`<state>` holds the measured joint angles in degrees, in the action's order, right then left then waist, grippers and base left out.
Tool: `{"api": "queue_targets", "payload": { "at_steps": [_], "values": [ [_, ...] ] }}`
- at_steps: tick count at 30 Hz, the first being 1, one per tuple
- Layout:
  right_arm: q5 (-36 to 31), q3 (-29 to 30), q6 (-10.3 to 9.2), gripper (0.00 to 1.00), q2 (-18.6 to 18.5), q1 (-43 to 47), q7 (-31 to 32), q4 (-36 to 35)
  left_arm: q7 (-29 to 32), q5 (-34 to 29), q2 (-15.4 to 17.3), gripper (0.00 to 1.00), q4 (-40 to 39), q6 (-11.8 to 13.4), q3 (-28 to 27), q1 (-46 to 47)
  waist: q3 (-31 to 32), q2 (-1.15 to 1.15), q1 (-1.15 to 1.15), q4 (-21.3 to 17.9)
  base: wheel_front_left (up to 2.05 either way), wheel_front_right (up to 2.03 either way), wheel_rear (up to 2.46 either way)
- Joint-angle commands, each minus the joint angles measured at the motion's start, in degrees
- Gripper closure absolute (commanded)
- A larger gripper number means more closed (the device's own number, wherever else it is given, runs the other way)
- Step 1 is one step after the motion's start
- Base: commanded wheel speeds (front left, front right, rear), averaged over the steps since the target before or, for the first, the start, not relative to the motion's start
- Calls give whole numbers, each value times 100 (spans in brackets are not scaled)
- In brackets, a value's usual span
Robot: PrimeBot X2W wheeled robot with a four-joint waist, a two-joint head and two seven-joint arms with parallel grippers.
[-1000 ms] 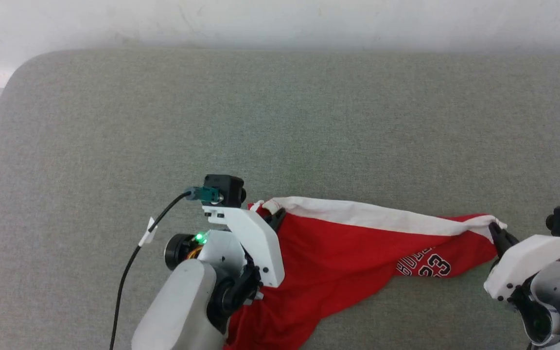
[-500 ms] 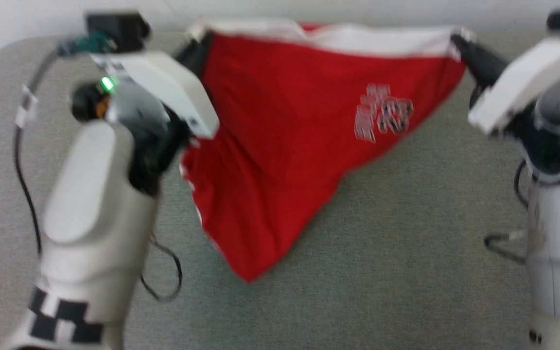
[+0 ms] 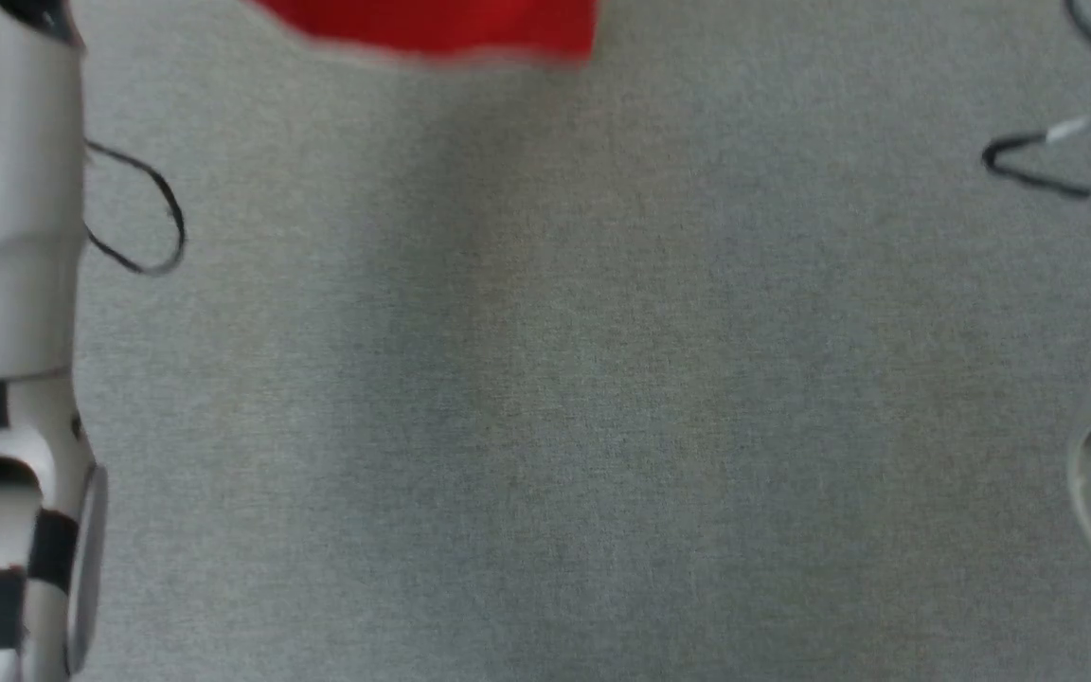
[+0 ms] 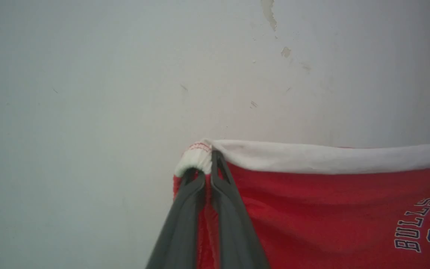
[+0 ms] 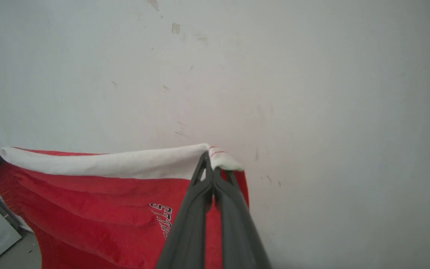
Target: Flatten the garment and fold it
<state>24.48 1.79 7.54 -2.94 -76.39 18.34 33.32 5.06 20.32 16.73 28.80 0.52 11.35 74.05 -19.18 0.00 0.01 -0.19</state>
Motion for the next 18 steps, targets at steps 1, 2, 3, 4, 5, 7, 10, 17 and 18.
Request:
{"api": "queue_targets", "payload": {
  "at_steps": [1,2,3,4,5,7,10,17,18],
  "values": [
    [-26,-6,-5,100,5,-282,-305,188,-223,-116,54,100,100,66,10,206,-277,0,-1,-129,0,0,0],
    [-87,1,-5,100,5,-433,-535,290,-367,-145,64,100,162,89,-5,296,-333,0,-1,-146,0,0,0],
    [-116,33,-5,100,5,-563,-745,400,-501,-157,66,100,235,109,-25,365,-389,0,-1,-155,0,0,0],
    [-107,60,-5,100,5,-676,-919,511,-617,-168,60,100,314,109,-26,409,-441,0,-1,-154,0,0,0],
    [-122,39,-5,100,5,-773,-1034,617,-724,-172,48,100,392,93,-17,432,-491,0,-1,-149,0,0,0],
    [-120,-39,-5,100,5,-875,-1145,800,-860,-186,20,100,565,8,54,420,-578,0,-1,-128,0,0,0],
    [-123,-164,-5,100,5,-852,-1255,949,-1097,-121,-42,100,793,-87,74,323,-681,0,-1,-115,0,0,0],
    [241,-628,-5,100,-77,-111,-1219,796,-1617,147,-235,100,1223,-380,86,-258,-583,0,-1,-31,0,0,0],
    [349,-713,-5,100,-105,62,-1214,705,-1675,188,-241,100,1238,-432,88,-389,-524,0,-1,-28,0,0,0]
  ]
}}
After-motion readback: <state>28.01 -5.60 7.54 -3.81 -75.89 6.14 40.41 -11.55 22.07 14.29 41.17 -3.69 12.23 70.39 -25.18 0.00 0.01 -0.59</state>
